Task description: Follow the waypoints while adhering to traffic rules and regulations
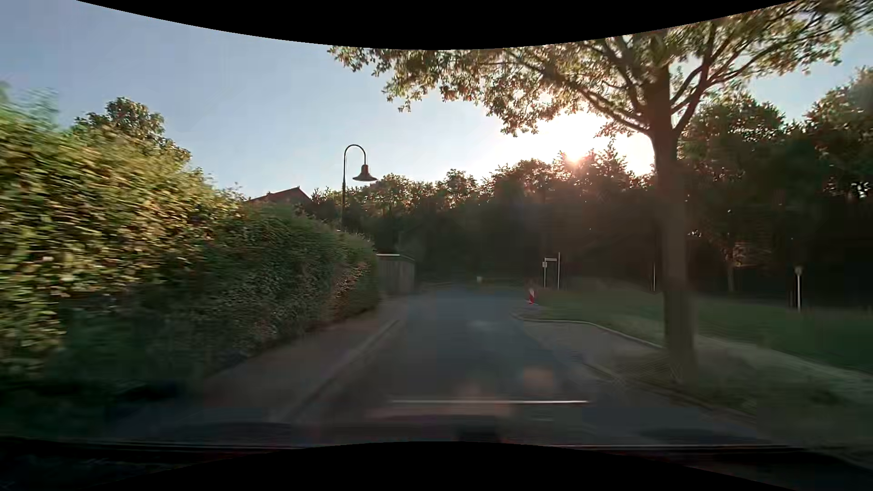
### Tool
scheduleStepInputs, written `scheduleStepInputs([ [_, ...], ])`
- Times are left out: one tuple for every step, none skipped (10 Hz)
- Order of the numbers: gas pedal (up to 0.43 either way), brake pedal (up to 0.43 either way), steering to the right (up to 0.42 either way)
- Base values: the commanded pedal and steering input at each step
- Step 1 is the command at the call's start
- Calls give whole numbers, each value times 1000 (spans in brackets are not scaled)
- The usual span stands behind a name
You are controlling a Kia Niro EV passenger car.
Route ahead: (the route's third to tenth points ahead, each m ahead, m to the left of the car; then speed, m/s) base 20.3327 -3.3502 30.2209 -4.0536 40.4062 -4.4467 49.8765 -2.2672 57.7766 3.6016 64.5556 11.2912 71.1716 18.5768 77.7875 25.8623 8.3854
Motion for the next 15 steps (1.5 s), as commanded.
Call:
scheduleStepInputs([
  [138, 0, 8],
  [138, 0, 8],
  [138, 0, 8],
  [138, 0, 12],
  [138, 0, 21],
  [138, 0, 23],
  [130, 0, 24],
  [110, 0, 26],
  [110, 0, 32],
  [110, 0, 41],
  [110, 0, 46],
  [110, 0, 46],
  [110, 0, 46],
  [110, 0, 46],
  [110, 0, 46],
])
